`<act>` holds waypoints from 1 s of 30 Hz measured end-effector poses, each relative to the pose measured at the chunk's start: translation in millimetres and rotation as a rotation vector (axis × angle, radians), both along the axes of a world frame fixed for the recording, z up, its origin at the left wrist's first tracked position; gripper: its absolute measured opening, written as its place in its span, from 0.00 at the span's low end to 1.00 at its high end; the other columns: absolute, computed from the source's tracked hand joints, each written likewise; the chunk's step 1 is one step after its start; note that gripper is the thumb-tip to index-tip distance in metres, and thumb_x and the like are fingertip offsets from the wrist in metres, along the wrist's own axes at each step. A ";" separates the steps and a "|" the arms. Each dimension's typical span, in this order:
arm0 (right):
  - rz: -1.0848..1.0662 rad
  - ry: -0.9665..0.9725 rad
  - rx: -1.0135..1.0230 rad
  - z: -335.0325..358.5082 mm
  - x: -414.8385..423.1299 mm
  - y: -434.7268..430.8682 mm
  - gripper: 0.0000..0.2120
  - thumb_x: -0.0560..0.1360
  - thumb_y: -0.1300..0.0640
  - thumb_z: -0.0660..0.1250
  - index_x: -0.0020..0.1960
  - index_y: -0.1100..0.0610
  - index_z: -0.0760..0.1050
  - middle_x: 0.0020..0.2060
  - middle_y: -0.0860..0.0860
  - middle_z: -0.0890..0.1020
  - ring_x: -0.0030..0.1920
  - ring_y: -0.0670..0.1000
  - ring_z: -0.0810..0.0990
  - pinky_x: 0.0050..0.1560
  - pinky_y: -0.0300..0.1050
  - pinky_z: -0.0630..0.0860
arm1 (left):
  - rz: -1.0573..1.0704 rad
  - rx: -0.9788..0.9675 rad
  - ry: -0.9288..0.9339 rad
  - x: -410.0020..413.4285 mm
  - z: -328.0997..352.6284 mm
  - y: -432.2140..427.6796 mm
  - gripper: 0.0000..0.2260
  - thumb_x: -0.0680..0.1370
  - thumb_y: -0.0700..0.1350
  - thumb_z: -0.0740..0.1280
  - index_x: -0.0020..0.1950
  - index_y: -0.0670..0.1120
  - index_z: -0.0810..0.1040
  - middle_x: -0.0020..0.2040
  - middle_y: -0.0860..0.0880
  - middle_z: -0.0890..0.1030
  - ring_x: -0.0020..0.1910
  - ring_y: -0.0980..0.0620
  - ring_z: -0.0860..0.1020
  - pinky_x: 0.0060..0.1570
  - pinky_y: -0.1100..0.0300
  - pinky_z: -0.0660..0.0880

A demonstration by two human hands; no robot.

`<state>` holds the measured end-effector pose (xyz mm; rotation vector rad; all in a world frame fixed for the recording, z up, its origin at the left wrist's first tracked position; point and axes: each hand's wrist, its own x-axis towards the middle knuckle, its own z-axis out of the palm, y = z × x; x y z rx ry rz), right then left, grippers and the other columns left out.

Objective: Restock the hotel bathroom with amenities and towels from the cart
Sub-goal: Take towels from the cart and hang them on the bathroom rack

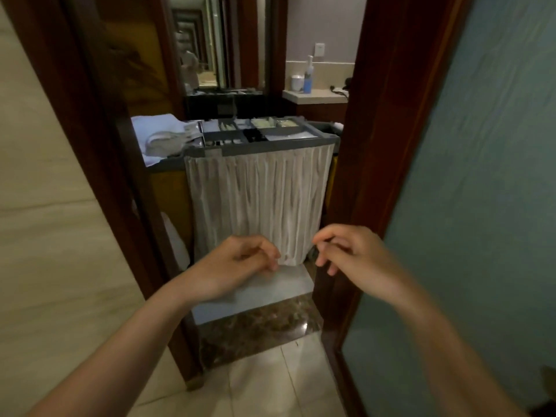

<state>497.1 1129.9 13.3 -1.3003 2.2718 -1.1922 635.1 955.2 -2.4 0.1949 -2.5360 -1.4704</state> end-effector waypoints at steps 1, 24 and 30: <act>0.012 -0.002 0.004 -0.7 -11.0 -11.4 0.09 0.77 0.56 0.62 0.43 0.43 0.76 0.36 0.45 0.83 0.32 0.41 0.81 0.41 0.41 0.76 | 0.011 0.008 0.001 -7.5 -0.8 -11.4 0.10 0.77 0.45 0.64 0.48 0.40 0.79 0.45 0.48 0.81 0.48 0.54 0.80 0.52 0.63 0.75; 0.152 -0.065 0.077 3.9 -248.9 -355.2 0.08 0.78 0.60 0.60 0.50 0.51 0.78 0.35 0.49 0.82 0.35 0.44 0.80 0.42 0.38 0.76 | 0.276 -0.064 0.020 -227.3 4.3 -351.1 0.09 0.73 0.56 0.62 0.45 0.55 0.79 0.46 0.50 0.81 0.48 0.54 0.80 0.55 0.49 0.77; 0.262 -0.030 0.096 5.6 -310.2 -453.6 0.08 0.78 0.58 0.61 0.48 0.47 0.76 0.36 0.48 0.82 0.37 0.44 0.81 0.44 0.39 0.77 | 0.354 -0.196 -0.082 -261.7 3.4 -427.5 0.05 0.79 0.49 0.61 0.49 0.58 0.75 0.47 0.58 0.78 0.48 0.62 0.77 0.51 0.62 0.76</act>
